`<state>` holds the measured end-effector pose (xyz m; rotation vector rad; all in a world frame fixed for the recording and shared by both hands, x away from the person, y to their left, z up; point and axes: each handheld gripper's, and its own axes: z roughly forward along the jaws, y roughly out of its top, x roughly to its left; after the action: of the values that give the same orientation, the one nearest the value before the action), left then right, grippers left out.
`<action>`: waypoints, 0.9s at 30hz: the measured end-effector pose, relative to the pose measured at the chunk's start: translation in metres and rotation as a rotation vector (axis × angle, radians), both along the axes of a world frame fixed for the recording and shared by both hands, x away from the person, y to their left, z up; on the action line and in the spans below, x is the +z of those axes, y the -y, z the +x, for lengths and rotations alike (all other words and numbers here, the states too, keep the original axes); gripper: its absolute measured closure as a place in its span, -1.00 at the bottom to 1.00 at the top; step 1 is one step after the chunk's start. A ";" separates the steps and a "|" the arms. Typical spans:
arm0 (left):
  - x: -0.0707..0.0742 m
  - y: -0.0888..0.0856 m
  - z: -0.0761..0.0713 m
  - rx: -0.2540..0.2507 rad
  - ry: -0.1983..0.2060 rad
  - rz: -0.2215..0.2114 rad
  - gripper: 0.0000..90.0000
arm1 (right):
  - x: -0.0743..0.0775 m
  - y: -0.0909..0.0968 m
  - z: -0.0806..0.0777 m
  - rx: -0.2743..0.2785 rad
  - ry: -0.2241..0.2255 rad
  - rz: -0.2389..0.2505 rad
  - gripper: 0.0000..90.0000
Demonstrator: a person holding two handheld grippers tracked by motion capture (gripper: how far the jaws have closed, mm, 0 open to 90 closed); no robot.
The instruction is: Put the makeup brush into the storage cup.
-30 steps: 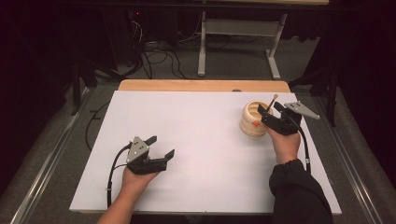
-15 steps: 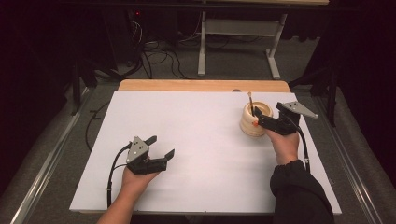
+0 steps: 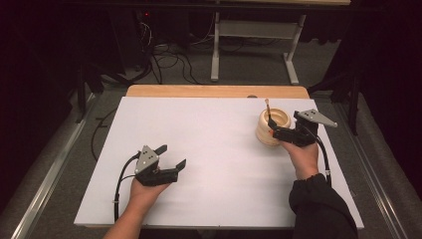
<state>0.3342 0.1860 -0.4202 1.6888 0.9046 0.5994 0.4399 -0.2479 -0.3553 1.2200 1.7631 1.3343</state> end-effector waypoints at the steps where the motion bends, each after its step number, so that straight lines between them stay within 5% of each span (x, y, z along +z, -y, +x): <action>1: 0.000 0.000 0.000 0.000 0.000 0.000 -0.65 | 0.000 -0.001 -0.002 0.007 0.001 -0.002 -0.98; 27: 0.001 0.004 -0.003 -0.012 -0.007 0.008 -0.68 | -0.011 -0.005 -0.069 0.092 0.057 -0.016 -0.98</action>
<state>0.3311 0.1819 -0.4191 1.7027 0.8974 0.5903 0.3711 -0.2426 -0.3667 1.0930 1.8053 1.3911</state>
